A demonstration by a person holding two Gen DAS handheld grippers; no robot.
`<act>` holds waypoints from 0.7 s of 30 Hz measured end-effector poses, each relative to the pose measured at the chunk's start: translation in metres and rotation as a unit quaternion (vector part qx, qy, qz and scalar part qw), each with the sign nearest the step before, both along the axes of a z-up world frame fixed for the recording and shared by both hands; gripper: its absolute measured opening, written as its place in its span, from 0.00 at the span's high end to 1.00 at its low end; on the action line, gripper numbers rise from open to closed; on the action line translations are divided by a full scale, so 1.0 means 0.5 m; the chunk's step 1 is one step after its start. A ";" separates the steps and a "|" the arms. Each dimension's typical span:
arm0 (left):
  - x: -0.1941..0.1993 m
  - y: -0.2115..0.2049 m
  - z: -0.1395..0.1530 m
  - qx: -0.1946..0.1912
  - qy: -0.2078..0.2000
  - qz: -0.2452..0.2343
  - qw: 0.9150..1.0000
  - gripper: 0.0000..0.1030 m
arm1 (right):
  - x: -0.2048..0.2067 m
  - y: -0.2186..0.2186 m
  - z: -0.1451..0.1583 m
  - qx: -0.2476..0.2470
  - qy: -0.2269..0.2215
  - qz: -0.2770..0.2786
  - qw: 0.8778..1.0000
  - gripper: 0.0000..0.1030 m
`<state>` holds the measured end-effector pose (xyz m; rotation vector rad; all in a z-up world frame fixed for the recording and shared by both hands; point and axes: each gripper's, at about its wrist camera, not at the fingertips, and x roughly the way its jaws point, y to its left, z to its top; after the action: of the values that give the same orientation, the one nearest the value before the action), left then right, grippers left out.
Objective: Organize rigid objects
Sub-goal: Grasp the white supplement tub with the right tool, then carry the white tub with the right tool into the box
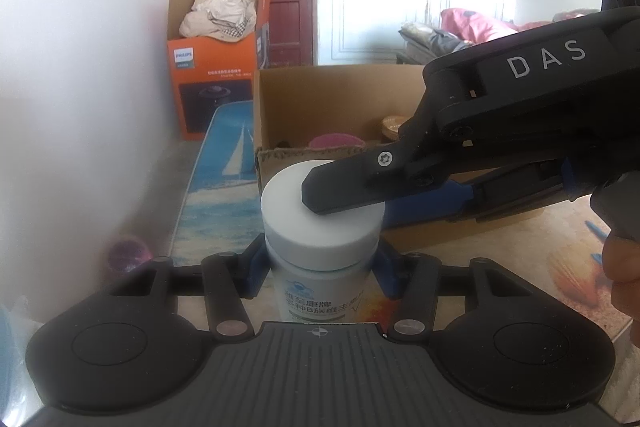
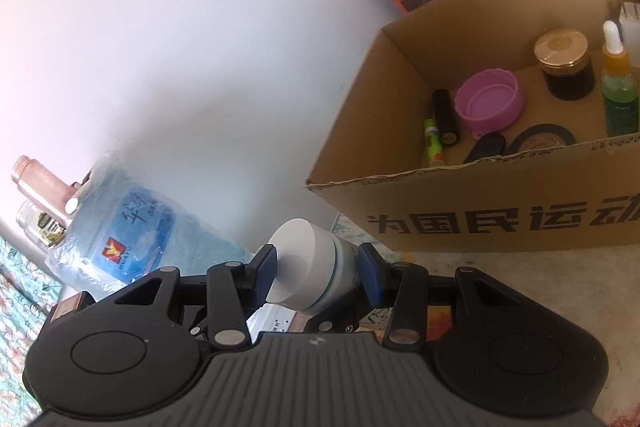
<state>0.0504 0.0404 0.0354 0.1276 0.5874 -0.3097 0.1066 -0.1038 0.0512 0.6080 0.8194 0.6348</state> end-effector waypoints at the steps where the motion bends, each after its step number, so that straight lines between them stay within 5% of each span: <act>1: -0.003 0.001 0.007 0.002 -0.004 0.000 1.000 0.48 | -0.004 -0.001 0.006 0.003 -0.004 0.002 1.000 0.54; 13: -0.014 -0.036 0.151 0.033 -0.100 -0.013 0.994 0.48 | -0.027 -0.044 0.152 0.035 -0.107 0.013 0.994 0.53; 21: 0.049 -0.139 0.210 0.011 -0.131 -0.073 0.989 0.48 | -0.020 -0.151 0.237 0.012 -0.164 -0.038 0.986 0.53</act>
<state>0.0747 -0.0293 0.1406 0.2297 0.3221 -0.4210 0.0968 -0.1793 0.1698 0.5354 0.4791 0.6549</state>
